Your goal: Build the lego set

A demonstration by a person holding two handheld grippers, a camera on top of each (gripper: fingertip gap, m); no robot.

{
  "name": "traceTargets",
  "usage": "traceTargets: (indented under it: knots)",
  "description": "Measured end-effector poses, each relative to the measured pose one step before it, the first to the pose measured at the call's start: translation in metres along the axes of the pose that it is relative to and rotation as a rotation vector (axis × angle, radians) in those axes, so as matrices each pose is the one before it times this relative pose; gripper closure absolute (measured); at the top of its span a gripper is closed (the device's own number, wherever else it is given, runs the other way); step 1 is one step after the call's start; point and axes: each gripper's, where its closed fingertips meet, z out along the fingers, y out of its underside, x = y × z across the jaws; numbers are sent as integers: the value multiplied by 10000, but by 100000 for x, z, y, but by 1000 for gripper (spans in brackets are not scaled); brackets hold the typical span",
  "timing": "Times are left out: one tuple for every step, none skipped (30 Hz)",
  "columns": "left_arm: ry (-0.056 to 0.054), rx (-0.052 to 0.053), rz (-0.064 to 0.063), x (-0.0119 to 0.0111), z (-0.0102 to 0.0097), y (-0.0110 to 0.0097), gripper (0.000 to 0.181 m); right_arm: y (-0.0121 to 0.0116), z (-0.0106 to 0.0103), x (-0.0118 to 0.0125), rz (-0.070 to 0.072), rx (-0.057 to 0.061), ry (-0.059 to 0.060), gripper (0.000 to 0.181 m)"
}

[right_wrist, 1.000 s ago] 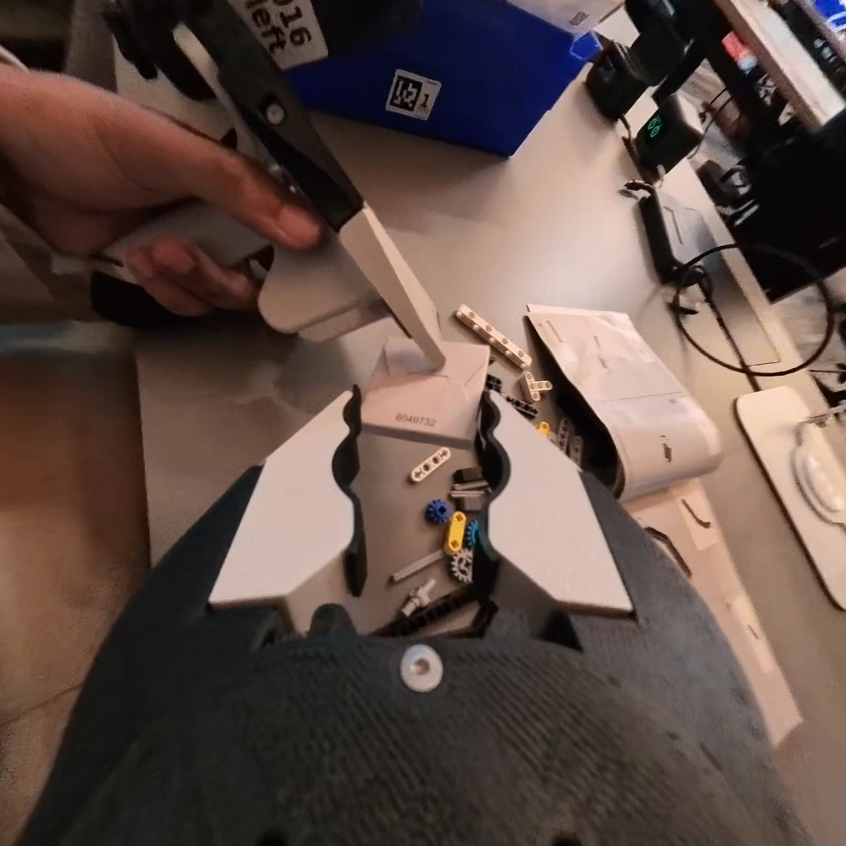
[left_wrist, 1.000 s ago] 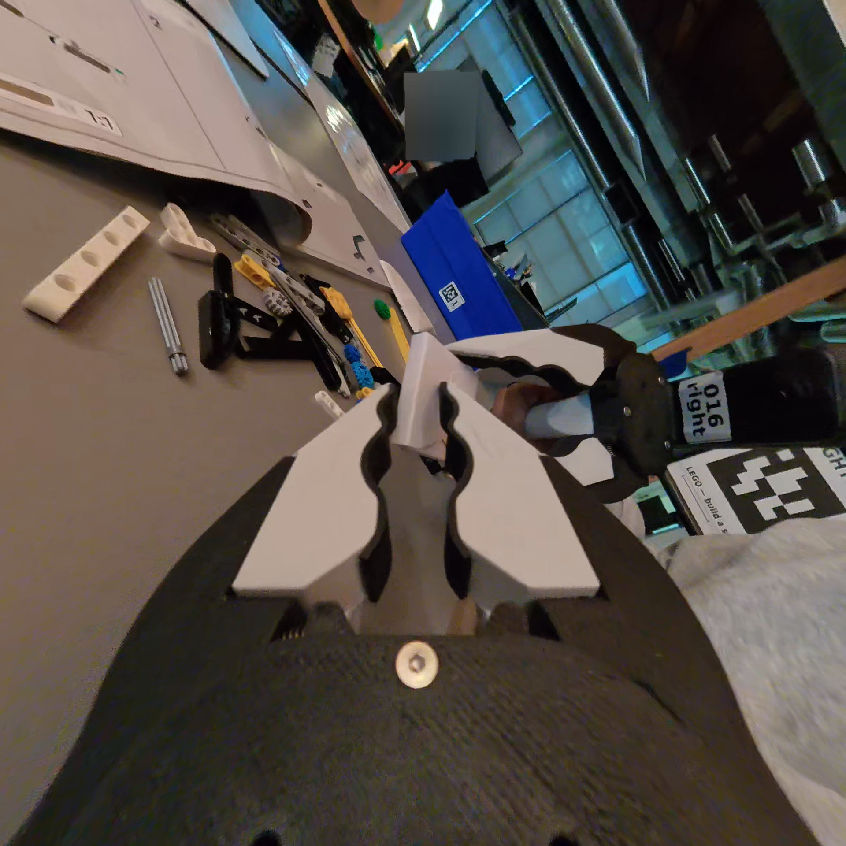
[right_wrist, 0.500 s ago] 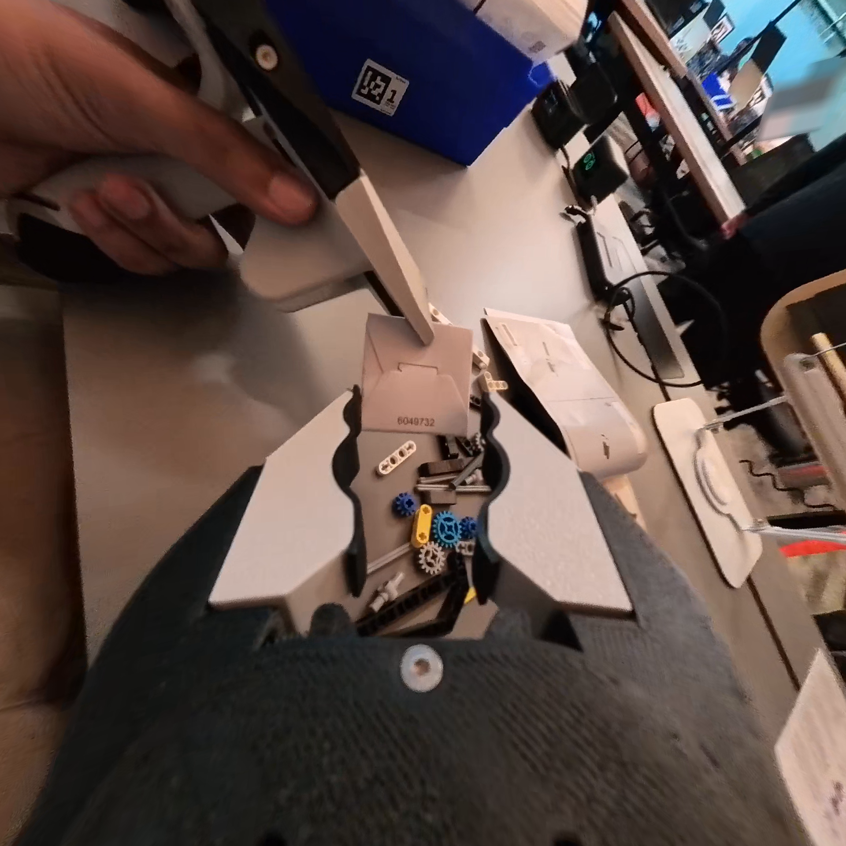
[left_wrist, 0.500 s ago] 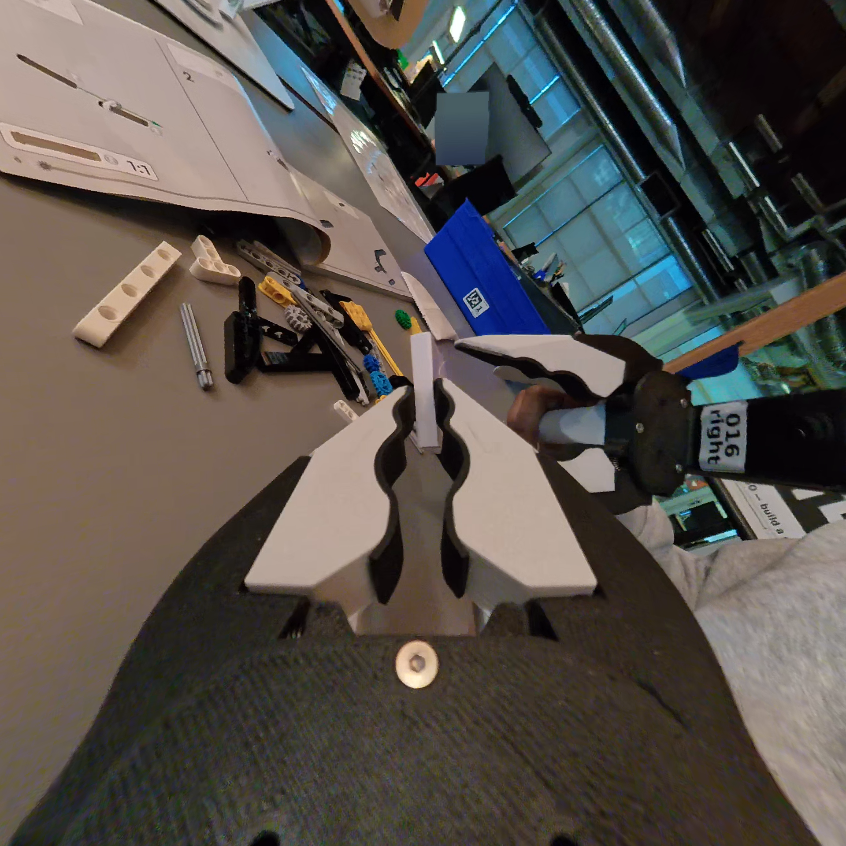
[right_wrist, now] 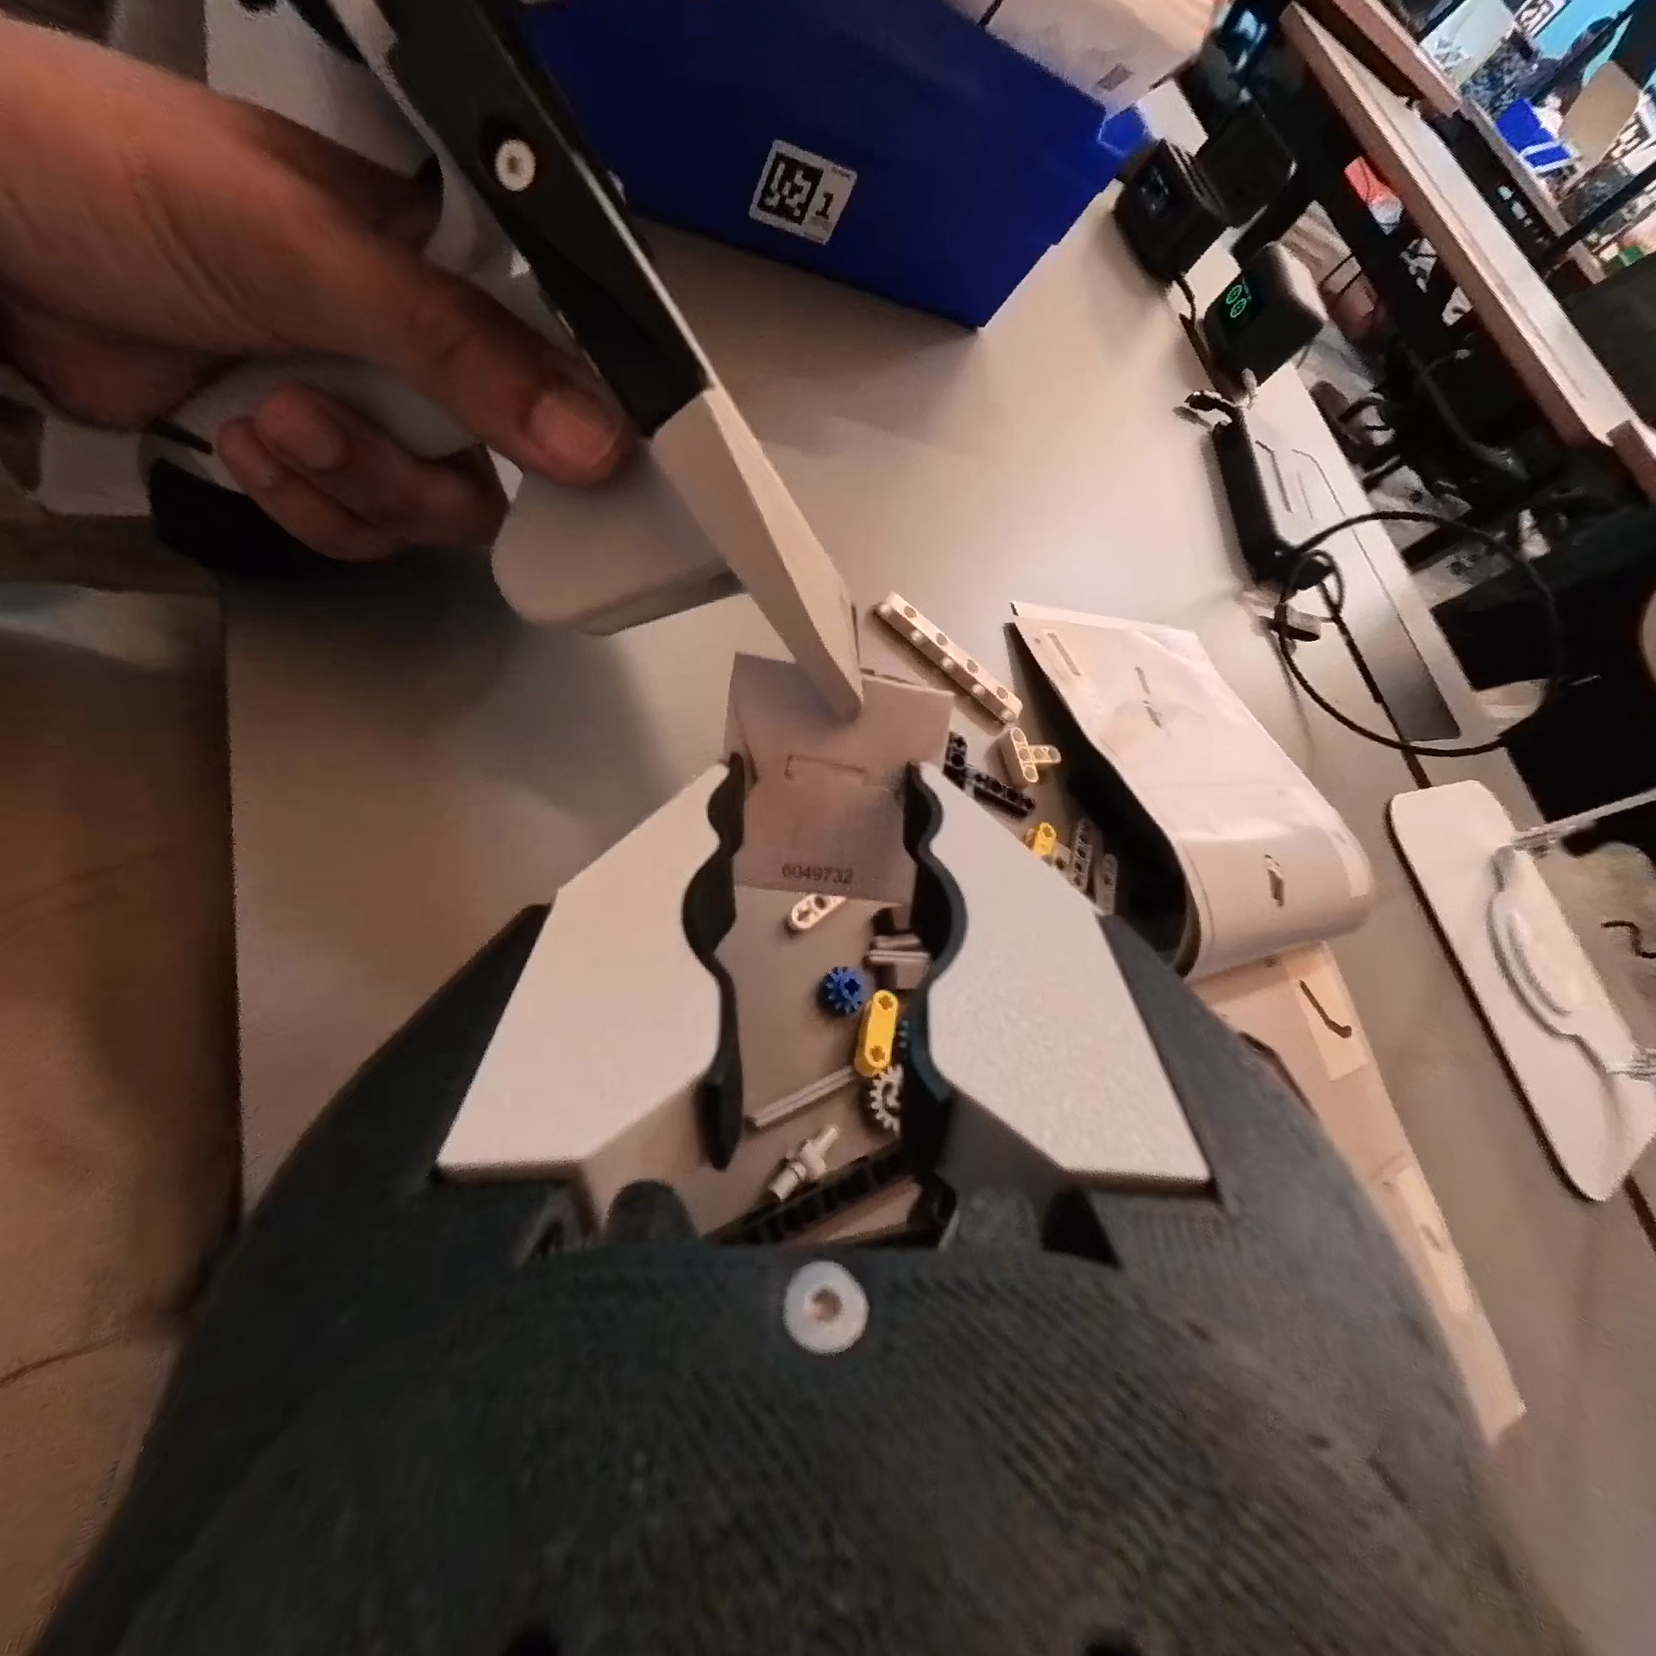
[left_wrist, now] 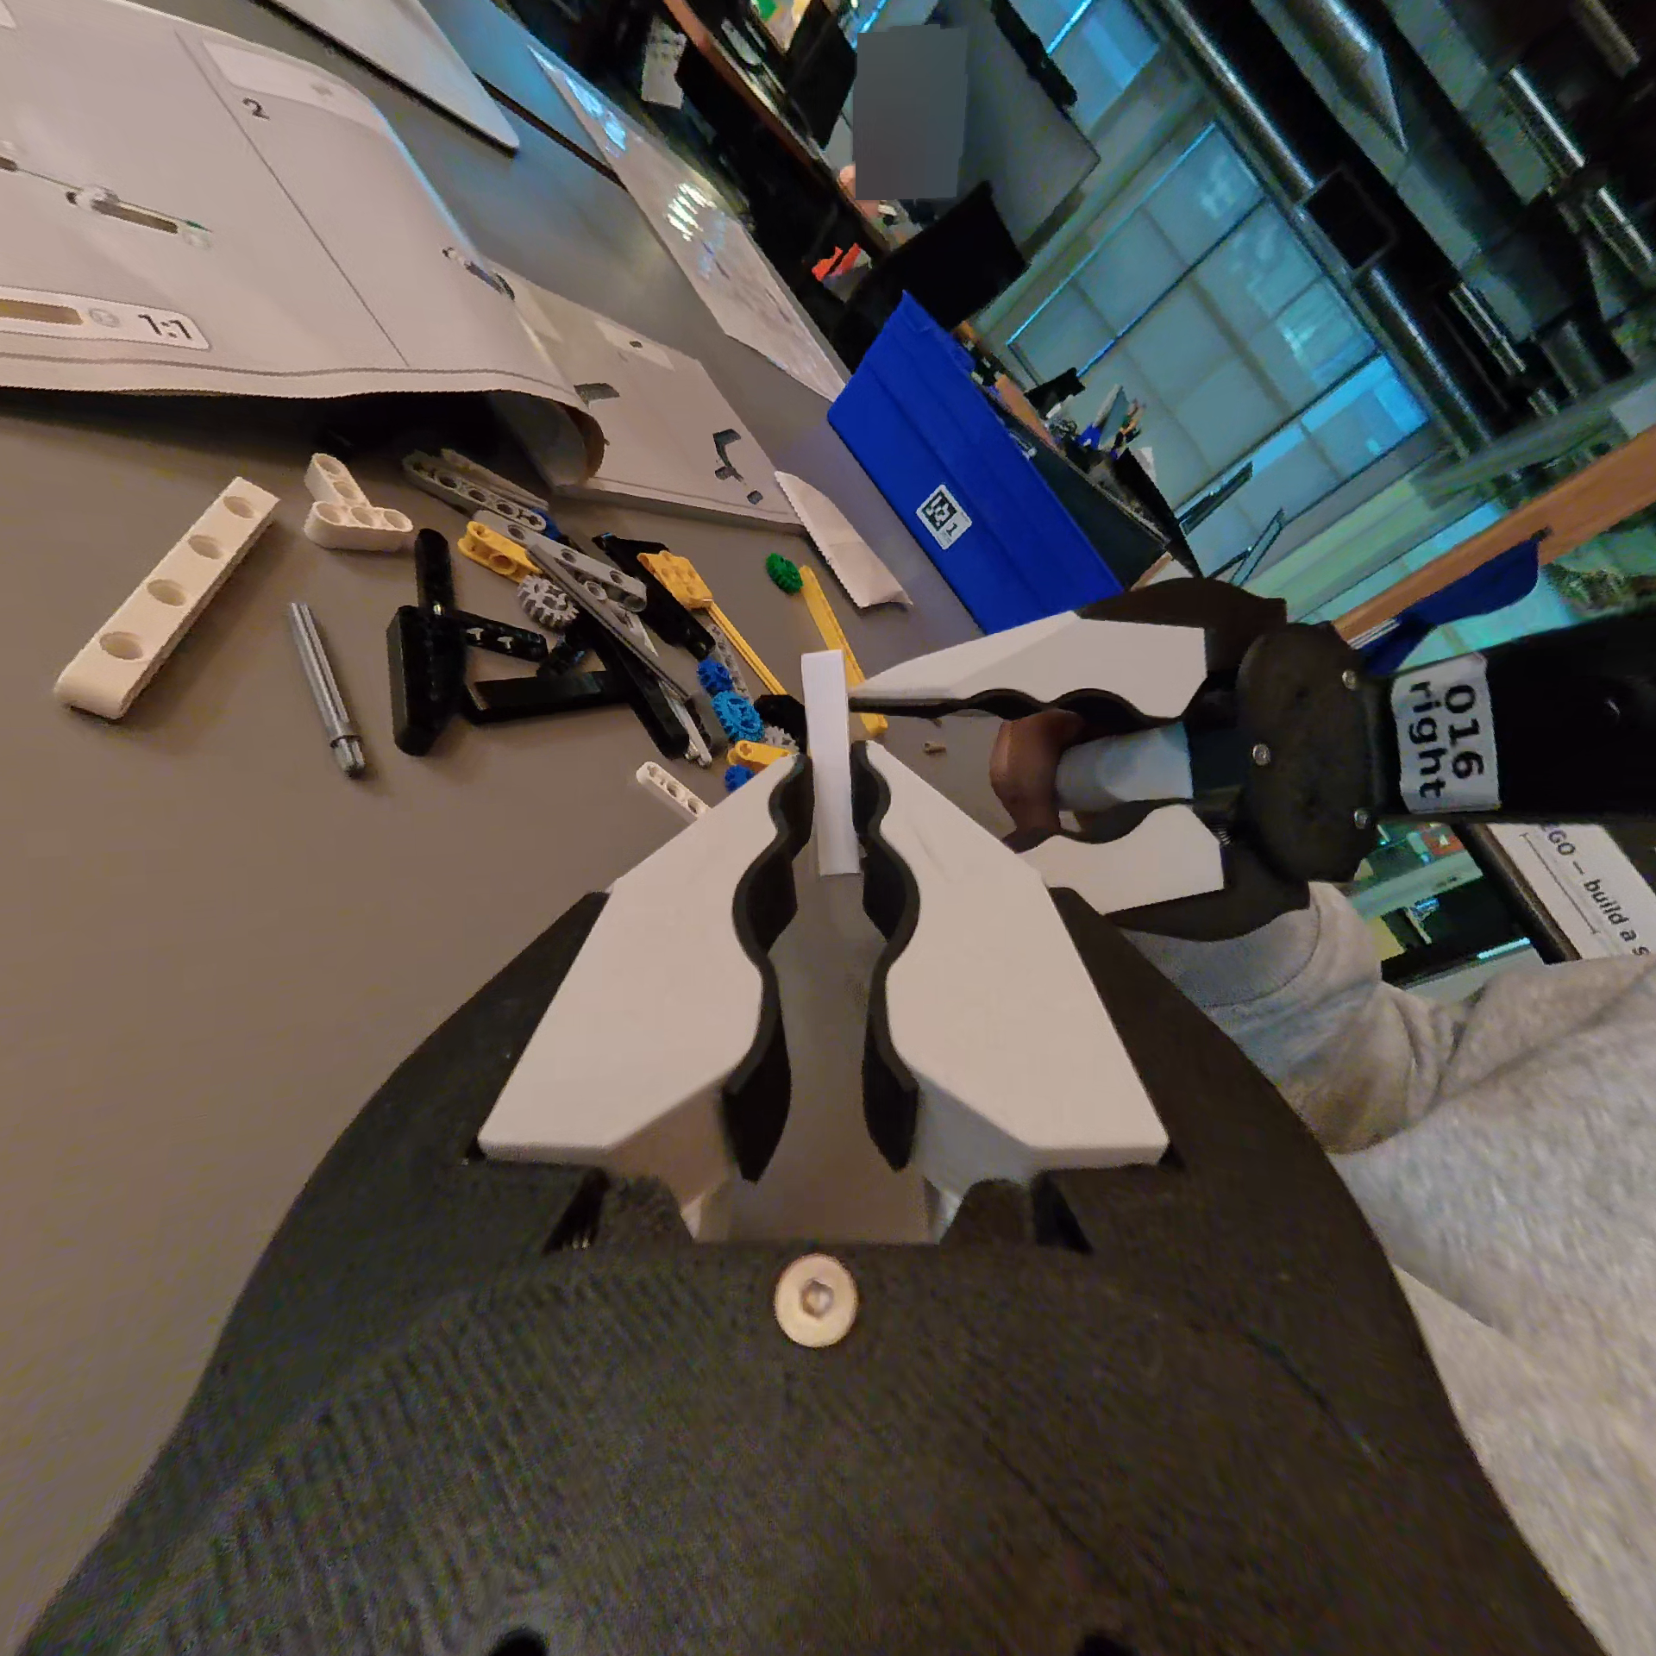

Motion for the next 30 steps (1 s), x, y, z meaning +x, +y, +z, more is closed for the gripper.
traceTargets:
  knots:
    - [-2,-72,-22,-75,8,99,175,191,69,-81,-306,-124,107,148]
    - [43,-34,-74,-29,-3,31,175,111,68,-85,-285,-55,132,148]
    - [63,25,-77,18,-23,-34,176,37,50,-113,-193,-2,99,151]
    - [14,22,-64,-30,-29,-29,176,29,71,-51,-48,-3,97,152]
    - [-68,-33,8,-112,2,58,176,68,59,-46,32,-30,15,153]
    - [-74,-8,20,-71,37,19,176,48,49,5,91,-20,3,153]
    - [-71,19,6,-66,22,-6,175,18,29,48,133,-4,13,153]
    - [-66,16,4,-77,-1,-15,175,14,26,60,159,-9,16,153]
    - [-61,3,-19,-84,-5,0,175,9,21,62,135,-26,29,153]
    - [-33,18,-43,-62,-10,-21,175,-19,15,54,91,-33,53,153]
    - [-25,49,-52,-33,-12,-46,175,-46,7,82,30,-32,103,153]
    - [-47,58,-31,-48,-9,-70,175,-40,24,105,-7,-47,154,153]
    - [-67,45,-15,-64,-5,-61,175,-6,41,80,-58,-81,164,153]
    - [-95,69,-42,-119,-21,-78,175,52,56,152,-128,-126,243,160]
    - [-125,153,-89,-216,-109,-186,176,276,-29,507,-235,-243,480,166]
    - [106,72,-201,85,-43,-84,176,28,-91,508,-348,-26,472,173]
    - [126,110,-225,110,-9,-106,176,-166,-94,115,-185,115,169,180]
    - [44,81,-135,28,52,-13,176,25,-13,70,50,-38,56,180]
    - [-14,11,-13,-7,90,76,176,131,55,-15,166,-118,-46,180]
    - [-34,-41,35,-25,85,101,176,116,47,76,147,-82,8,179]
    - [13,-42,-9,40,26,48,175,11,-46,229,80,13,105,177]
    - [78,1,-66,89,-32,-9,175,-86,-97,193,-24,97,99,174]
    - [80,-40,-100,54,-41,48,176,-93,-67,86,-195,107,67,170]
    - [65,-64,-67,4,2,89,176,-35,-34,22,-410,74,105,167]
    - [31,-64,-42,-41,44,104,176,49,14,153,-474,-10,282,162]
    - [31,-67,-45,-23,57,107,176,31,30,-74,-443,-46,194,161]
    - [69,-48,-78,58,51,90,176,-1,20,-221,-408,-44,127,166]
    - [88,-30,-103,56,19,50,176,-32,10,-59,-387,-24,244,169]
    - [132,-18,-127,106,3,33,176,-71,-12,-63,-374,9,222,174]
    - [155,-28,-140,142,12,33,176,-96,-13,-57,-316,3,194,181]
